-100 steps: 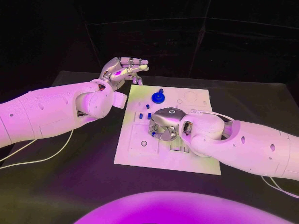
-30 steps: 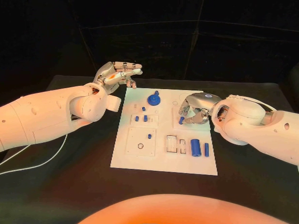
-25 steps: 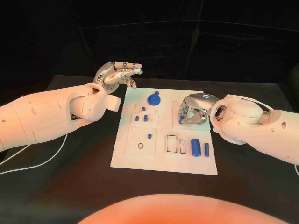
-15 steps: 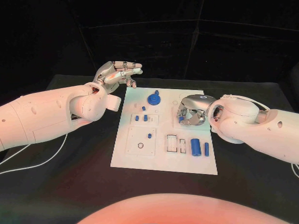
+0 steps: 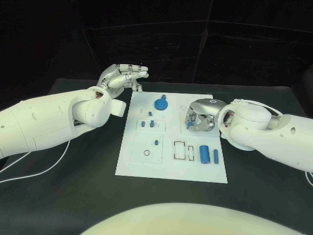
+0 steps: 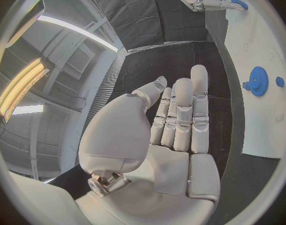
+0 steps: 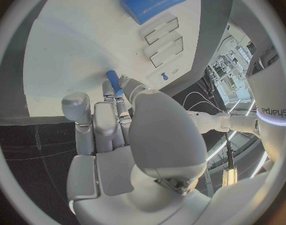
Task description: Assemble the parts on the task board
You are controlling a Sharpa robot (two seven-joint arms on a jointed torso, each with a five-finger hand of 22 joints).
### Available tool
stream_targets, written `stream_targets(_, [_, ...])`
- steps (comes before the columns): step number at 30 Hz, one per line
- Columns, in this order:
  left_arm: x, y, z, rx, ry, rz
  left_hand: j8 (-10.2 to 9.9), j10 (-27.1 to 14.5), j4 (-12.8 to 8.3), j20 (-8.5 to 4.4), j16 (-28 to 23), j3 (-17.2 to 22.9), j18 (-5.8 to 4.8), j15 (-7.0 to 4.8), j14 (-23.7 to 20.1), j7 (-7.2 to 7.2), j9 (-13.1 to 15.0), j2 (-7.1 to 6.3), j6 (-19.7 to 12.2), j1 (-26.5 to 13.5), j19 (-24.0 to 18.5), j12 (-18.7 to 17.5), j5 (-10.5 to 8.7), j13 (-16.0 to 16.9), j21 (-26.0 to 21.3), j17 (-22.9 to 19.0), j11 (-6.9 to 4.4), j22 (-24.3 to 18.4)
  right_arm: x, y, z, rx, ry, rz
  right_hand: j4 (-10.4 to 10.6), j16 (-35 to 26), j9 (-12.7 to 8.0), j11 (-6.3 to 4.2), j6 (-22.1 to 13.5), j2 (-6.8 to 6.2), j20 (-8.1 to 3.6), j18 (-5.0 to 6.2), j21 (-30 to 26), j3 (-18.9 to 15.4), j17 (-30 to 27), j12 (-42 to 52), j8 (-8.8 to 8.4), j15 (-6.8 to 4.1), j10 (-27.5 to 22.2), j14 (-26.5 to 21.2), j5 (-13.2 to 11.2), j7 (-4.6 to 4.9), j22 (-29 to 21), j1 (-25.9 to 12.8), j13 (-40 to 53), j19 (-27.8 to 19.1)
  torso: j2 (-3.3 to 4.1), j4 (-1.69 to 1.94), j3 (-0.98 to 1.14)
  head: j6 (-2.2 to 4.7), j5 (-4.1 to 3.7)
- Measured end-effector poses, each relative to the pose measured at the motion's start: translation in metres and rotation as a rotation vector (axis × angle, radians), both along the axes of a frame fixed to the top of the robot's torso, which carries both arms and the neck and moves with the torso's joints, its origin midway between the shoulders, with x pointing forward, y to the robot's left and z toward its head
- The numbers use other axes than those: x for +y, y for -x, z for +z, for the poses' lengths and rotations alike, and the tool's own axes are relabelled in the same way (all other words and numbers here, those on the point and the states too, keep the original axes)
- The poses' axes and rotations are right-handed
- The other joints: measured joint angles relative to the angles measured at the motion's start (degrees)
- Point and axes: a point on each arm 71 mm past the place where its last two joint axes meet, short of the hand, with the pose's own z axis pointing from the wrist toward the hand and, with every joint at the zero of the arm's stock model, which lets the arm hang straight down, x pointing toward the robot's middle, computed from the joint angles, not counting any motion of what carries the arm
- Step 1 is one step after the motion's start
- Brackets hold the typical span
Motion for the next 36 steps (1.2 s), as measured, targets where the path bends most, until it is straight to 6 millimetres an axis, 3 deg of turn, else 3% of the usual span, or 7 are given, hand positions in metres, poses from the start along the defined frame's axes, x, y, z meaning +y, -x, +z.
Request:
stream_targets(7, [0.000, 0.000, 0.000, 0.000, 0.000, 0.000, 0.0, 0.0, 0.0, 0.00, 0.0, 0.0, 0.00, 0.00, 0.0, 0.00, 0.0, 0.00, 0.0, 0.0, 0.0, 0.0, 0.00, 0.0, 0.0, -0.1, 0.00, 0.0, -0.005, 0.006, 0.009, -0.060, -0.075, 0.003, -1.9, 0.3, 0.2, 0.40, 0.5, 0.17, -0.22, 0.00, 0.6, 2.6, 0.2, -0.3, -0.02, -0.09, 0.4, 0.1, -0.2, -0.03, 0.6, 0.7, 0.4, 0.2, -0.03, -0.05, 0.02, 0.14, -0.19])
stream_targets(14, [0.001, 0.000, 0.000, 0.000, 0.000, 0.001, 0.0, 0.0, 0.0, 0.00, 0.0, 0.0, 0.00, 0.00, 0.0, 0.00, 0.0, 0.00, 0.0, 0.0, 0.0, 0.0, 0.00, 0.0, 0.0, -0.1, 0.00, 0.0, -0.001, 0.021, 0.022, -0.109, -0.165, 0.037, -2.4, 0.5, 0.0, 0.40, 0.5, 0.17, -0.21, 0.00, 1.1, 3.5, 0.3, -0.8, -0.03, -0.09, 0.4, 0.1, -0.4, -0.02, 0.9, 0.7, 0.4, 0.2, -0.06, -0.05, -0.01, 0.29, -0.29])
stream_targets(18, [0.001, 0.000, 0.000, 0.000, -0.001, 0.002, 0.0, 0.0, 0.0, 0.00, 0.0, 0.0, 0.00, 0.00, 0.0, 0.00, 0.0, 0.00, 0.0, 0.0, 0.0, 0.0, 0.00, 0.0, 0.0, 0.0, 0.00, 0.0, 0.011, 0.032, 0.029, -0.118, -0.214, 0.078, -2.9, 0.5, 0.0, 0.62, 0.5, 0.17, -0.21, 0.00, 1.1, 4.5, 0.3, -1.2, -0.38, -0.08, 0.6, 0.1, -0.4, -0.02, 1.1, 0.7, 0.3, 0.2, -0.03, -0.04, 0.03, 0.21, -0.17])
stream_targets(25, [0.000, 0.000, 0.000, 0.000, 0.000, 0.001, 0.0, 0.0, 0.0, 0.00, 0.0, 0.0, 0.00, 0.00, 0.0, 0.00, 0.0, 0.00, 0.0, 0.0, 0.0, 0.0, 0.00, 0.0, 0.0, 0.0, 0.00, 0.0, 0.048, 0.045, 0.034, -0.103, -0.286, 0.170, -3.5, 0.5, -0.1, 0.62, 0.7, 0.16, -0.21, 0.00, 1.1, 5.1, 0.3, -1.5, -0.40, -0.08, 0.6, 0.1, -0.1, 0.14, 1.1, 0.7, 0.3, 0.2, -0.01, 0.10, -0.07, 0.03, 0.08])
stream_targets(36, [-0.004, 0.000, 0.000, 0.000, 0.003, -0.008, 0.0, 0.0, 0.0, 0.00, 0.0, 0.0, 0.00, 0.00, 0.0, 0.00, 0.0, 0.00, 0.0, 0.0, 0.0, 0.0, 0.00, 0.0, 0.0, 0.0, 0.00, 0.0, 0.096, 0.060, 0.015, -0.018, -0.333, 0.296, -4.0, 0.5, -0.1, 0.62, 0.7, -0.25, -0.21, 0.00, 1.1, 5.9, 0.1, -1.9, -0.68, -0.08, 0.6, 0.1, 0.7, 0.15, 1.0, 0.3, 0.3, 0.2, 0.02, 0.20, -0.14, -0.31, 0.71])
